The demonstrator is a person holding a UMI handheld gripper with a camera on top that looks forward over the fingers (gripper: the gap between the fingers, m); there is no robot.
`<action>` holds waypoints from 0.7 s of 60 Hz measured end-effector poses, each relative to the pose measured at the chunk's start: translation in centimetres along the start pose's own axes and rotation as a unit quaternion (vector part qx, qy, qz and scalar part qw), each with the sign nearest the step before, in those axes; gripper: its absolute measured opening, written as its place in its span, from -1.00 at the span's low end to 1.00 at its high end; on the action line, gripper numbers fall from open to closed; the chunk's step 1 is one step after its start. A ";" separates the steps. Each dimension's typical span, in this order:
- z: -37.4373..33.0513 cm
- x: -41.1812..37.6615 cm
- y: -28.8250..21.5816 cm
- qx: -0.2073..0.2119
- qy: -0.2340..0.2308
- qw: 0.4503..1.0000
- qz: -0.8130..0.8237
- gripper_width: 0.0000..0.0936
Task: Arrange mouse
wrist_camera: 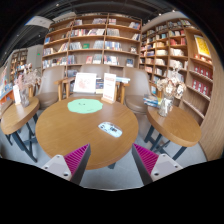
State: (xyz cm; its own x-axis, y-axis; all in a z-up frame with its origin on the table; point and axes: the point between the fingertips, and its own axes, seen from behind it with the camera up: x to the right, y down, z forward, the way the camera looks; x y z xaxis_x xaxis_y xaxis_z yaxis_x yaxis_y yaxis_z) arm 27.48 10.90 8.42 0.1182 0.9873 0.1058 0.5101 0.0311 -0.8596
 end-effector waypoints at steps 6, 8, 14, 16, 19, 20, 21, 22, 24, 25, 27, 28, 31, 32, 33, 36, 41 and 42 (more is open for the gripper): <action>2.0 0.6 0.4 -0.010 -0.002 1.000 0.006 0.82; 2.7 0.7 0.5 -0.013 -0.002 1.000 0.008 0.82; 5.5 1.5 1.0 -0.021 0.001 1.000 0.010 0.82; 6.2 1.7 1.0 -0.023 0.003 1.000 0.011 0.82; 7.4 1.8 1.0 -0.023 0.003 1.000 0.011 0.82; 7.8 1.8 1.0 -0.023 0.004 1.000 0.011 0.83; 8.2 1.9 1.0 -0.023 0.004 1.000 0.011 0.82; 8.7 1.9 1.0 -0.023 0.004 1.000 0.011 0.82; 9.5 1.9 1.1 -0.026 0.004 1.000 0.013 0.82; 10.0 1.9 1.1 -0.027 0.002 1.000 0.014 0.82; 10.8 1.7 1.1 -0.026 -0.002 1.000 0.016 0.83; 11.2 1.6 1.0 -0.026 -0.004 1.000 0.017 0.83; 12.2 1.7 1.1 -0.030 -0.005 0.999 0.017 0.82; 12.6 1.7 1.1 -0.031 -0.005 0.999 0.017 0.82; 12.9 1.8 1.0 -0.031 -0.005 0.999 0.016 0.82; 13.9 2.0 0.9 -0.034 -0.002 0.999 0.013 0.82; 15.7 2.4 1.0 -0.044 0.001 0.999 0.010 0.82; 16.0 2.3 1.0 -0.046 0.000 0.999 0.010 0.82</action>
State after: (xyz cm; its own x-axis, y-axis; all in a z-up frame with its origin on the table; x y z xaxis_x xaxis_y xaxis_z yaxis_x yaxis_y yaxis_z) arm 14.67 15.72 -0.18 0.1291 0.9875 0.0902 0.5837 -0.0021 -0.8120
